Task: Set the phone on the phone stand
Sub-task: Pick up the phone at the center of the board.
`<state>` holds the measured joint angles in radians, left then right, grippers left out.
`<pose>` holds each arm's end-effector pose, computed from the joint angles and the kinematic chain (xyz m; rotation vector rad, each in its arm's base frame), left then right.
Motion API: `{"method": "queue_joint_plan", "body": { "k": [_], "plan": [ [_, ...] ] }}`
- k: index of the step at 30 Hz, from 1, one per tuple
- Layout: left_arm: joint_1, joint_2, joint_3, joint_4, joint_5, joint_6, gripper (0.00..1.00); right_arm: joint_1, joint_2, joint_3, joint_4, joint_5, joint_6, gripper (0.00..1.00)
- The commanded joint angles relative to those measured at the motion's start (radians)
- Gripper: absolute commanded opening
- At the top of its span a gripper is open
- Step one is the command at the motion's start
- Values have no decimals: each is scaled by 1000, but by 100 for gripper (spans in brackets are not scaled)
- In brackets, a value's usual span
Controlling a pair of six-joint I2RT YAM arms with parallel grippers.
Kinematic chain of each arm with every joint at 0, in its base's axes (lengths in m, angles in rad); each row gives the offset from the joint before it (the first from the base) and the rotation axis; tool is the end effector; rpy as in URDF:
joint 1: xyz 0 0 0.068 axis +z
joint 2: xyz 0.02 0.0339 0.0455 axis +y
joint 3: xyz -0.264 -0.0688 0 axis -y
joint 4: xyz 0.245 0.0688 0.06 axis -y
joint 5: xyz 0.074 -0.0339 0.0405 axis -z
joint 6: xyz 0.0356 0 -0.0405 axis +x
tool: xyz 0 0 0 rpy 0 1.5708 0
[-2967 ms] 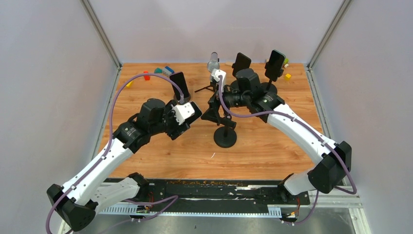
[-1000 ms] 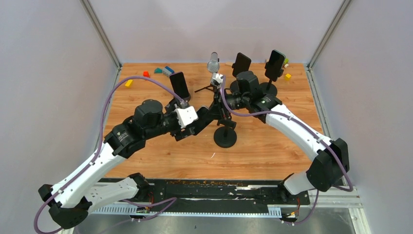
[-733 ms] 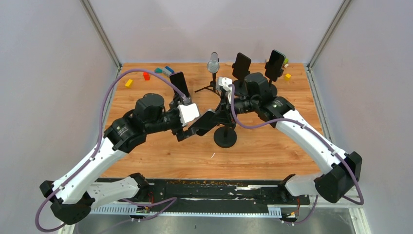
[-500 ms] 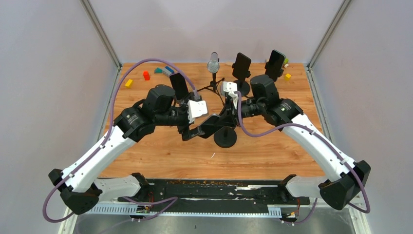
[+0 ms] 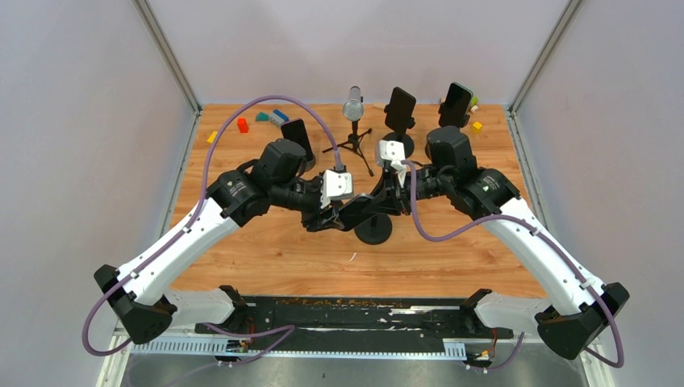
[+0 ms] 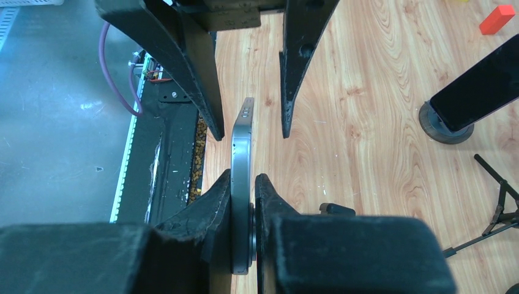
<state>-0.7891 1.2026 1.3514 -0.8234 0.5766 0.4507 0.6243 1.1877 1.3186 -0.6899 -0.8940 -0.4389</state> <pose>0.1549 -0.1836 0.3906 1.5479 1.6237 -0.8290 0.1769 0.1617 0.3988 -1.4682 1.4514 1.0547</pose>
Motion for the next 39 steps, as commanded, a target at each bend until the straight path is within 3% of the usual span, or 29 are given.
{"method": "queue_joint_plan", "body": {
  "k": [1, 6, 11, 14, 15, 16, 17, 19, 23, 25, 31, 39],
  "plan": [
    [5, 9, -22, 7, 74, -13, 57, -12, -40, 62, 46, -53, -20, 0],
    [5, 23, -27, 9, 95, -19, 51, -15, -38, 73, 46, -59, -18, 0],
    [5, 42, -8, 9, 120, -24, 37, -15, -27, 72, 46, -54, -21, 0],
    [5, 49, 2, 9, 136, -27, 21, -15, -24, 70, 47, -46, -23, 1],
    [5, 50, 1, 11, 139, -28, 16, -15, -22, 69, 49, -43, -21, 4],
    [5, 51, -1, 18, 143, -35, 4, -17, -22, 68, 52, -39, -16, 7],
    [5, 49, -3, 23, 144, -38, 1, -19, -22, 66, 61, -36, -7, 11],
    [8, 36, -16, 66, 159, -54, 0, -34, -23, 56, 83, -47, 25, 23],
    [28, -18, -70, 207, 186, -90, 0, -128, -35, -3, 227, -166, 188, 58],
    [35, -44, -104, 299, 188, -139, 0, -176, -50, -46, 335, -231, 295, 68],
    [37, -50, -168, 551, 242, -303, 0, -221, -90, -115, 457, -286, 394, 74],
    [37, -1, -232, 763, 275, -469, 0, -239, -79, -144, 567, -338, 502, 69]
  ]
}}
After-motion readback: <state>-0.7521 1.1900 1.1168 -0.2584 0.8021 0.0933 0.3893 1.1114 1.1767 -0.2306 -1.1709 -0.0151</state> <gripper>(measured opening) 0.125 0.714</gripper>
